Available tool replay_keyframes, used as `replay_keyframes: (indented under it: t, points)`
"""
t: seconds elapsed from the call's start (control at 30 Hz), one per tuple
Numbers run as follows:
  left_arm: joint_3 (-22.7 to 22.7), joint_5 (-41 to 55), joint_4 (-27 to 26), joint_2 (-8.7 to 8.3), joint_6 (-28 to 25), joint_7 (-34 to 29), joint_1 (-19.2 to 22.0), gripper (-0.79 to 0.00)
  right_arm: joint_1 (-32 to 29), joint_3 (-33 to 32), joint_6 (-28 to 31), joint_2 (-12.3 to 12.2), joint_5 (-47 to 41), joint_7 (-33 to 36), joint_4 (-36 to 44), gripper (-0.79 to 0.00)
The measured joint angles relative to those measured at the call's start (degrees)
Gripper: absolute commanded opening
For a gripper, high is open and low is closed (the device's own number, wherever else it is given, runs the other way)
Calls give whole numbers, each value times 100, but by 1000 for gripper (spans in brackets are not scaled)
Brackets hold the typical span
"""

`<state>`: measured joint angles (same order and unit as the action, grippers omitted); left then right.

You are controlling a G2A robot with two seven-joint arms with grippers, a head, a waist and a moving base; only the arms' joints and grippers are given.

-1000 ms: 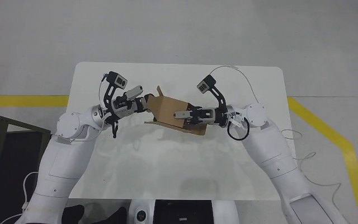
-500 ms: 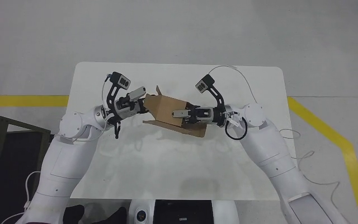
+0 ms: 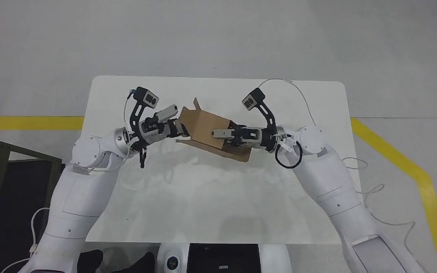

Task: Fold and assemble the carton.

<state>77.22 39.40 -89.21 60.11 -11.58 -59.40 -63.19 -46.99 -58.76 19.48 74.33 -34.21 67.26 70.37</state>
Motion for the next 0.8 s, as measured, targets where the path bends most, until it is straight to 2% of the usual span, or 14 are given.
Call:
replay_keyframes:
  t: [0.23,0.5,0.8]
  points:
    - [255,-90,35,-43,8,6,-145,0,-86,-243,-70,-50,183,-491,-8,-785]
    - [263,-33,-151,-45,102,-4,-291,0,-184,-304,-236,-60,411,-1021,94,-785]
    - [227,7,-107,-25,88,36,-152,0,-221,-173,-360,-46,571,-972,212,-785]
